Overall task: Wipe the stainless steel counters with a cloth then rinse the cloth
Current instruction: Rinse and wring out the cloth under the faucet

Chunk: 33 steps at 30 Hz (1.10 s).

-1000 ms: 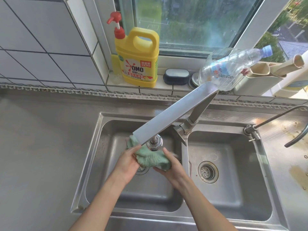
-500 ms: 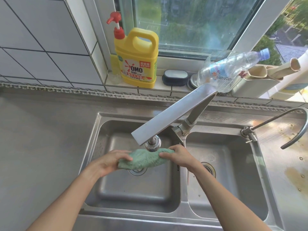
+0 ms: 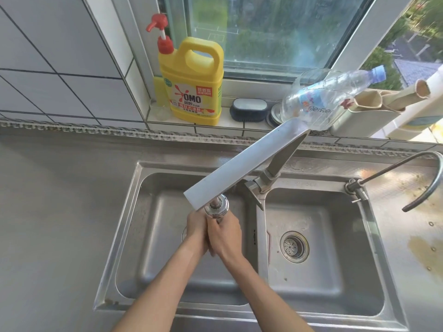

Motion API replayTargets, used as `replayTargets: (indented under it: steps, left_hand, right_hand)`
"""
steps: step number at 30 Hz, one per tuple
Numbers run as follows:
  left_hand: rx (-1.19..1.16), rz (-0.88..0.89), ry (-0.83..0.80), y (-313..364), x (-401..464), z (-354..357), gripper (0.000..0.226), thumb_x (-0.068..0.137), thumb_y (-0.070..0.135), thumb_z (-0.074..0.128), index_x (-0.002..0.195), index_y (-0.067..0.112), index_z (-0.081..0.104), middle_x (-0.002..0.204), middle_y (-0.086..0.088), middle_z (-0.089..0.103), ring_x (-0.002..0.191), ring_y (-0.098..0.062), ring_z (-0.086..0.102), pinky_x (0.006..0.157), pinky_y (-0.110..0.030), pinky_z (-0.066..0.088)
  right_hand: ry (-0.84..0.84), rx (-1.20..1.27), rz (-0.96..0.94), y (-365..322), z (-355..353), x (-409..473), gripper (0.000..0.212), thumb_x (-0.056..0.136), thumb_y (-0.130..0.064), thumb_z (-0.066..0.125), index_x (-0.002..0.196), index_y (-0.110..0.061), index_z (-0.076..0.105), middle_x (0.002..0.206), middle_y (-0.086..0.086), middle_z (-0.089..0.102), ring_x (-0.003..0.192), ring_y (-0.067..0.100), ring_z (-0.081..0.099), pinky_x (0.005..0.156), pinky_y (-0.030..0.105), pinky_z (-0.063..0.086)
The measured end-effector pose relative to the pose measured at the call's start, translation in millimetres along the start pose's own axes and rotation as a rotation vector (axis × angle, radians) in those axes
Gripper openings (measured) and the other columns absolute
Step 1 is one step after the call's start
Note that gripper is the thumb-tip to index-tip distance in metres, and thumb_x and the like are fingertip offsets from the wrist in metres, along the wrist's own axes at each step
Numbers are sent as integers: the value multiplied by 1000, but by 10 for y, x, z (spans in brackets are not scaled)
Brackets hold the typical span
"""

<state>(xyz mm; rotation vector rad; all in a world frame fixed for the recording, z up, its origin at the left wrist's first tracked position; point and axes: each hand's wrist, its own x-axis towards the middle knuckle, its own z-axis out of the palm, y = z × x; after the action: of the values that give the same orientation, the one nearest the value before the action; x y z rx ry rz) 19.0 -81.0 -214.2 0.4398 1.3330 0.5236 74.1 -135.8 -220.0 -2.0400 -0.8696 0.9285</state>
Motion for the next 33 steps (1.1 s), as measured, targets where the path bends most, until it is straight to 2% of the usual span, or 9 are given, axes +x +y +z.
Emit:
replayTargets:
  steps: [3,9,12,15,18,22,26,31,33]
  left_hand:
    - [-135,-117,13,-48,-23,44,38,105,40,33,77,19,48,68,-7,53,66,-25,54,62,-31,43]
    - [-45,-133,-2,-132,-28,240,57,102,16,43,47,16,61,46,-3,60,42,-19,64,43,-21,50]
    - [-42,-171,4,0,-68,148,46,100,28,41,57,22,55,50,-3,54,44,-20,60,44,-21,49]
    - [51,-151,27,-54,-66,225,55,98,21,54,44,18,52,42,-1,51,32,-15,55,36,-19,42]
    - [29,-97,33,-13,-102,247,44,100,11,52,57,20,50,51,-1,51,42,-15,57,44,-20,44]
    - [-25,-125,110,127,-76,128,39,101,27,52,62,25,49,62,-1,51,59,-18,54,56,-25,44]
    - [77,-104,49,-16,-101,206,41,98,17,56,57,18,53,61,-9,55,54,-25,55,52,-27,45]
    - [-18,-145,106,151,-86,131,35,99,29,54,65,27,44,61,2,50,59,-19,53,61,-27,39]
    - [2,-132,69,78,-89,178,42,97,29,57,56,22,55,61,-2,57,61,-21,57,56,-27,43]
  right_hand:
    - [29,-154,-90,-8,12,-7,49,84,-67,54,59,-27,42,59,-1,58,62,27,57,54,32,37]
    - [2,-88,96,-78,-237,341,24,74,-45,53,67,-21,53,68,1,67,66,28,58,58,35,43]
    - [-18,-112,33,-36,-113,134,27,70,-49,53,60,-24,50,66,5,66,69,35,61,55,32,40]
    - [25,-20,123,-55,-233,326,28,77,-47,57,63,-23,53,58,0,59,60,27,52,53,34,40]
    - [50,43,163,-80,-250,368,30,83,-45,58,65,-21,53,60,-4,60,60,22,50,56,35,44]
    - [-33,-81,76,-83,-105,169,20,75,-36,51,59,-23,49,74,8,70,71,38,61,58,34,43]
    - [54,-34,181,-150,-255,409,38,91,-41,55,63,-15,50,65,-2,62,65,30,51,56,35,38]
    - [-41,-140,58,-163,-105,150,22,77,-38,49,62,-22,49,83,9,73,78,40,64,62,34,42]
    - [-27,-113,101,-182,-214,296,28,84,-39,53,64,-19,52,79,6,71,75,36,62,62,35,43]
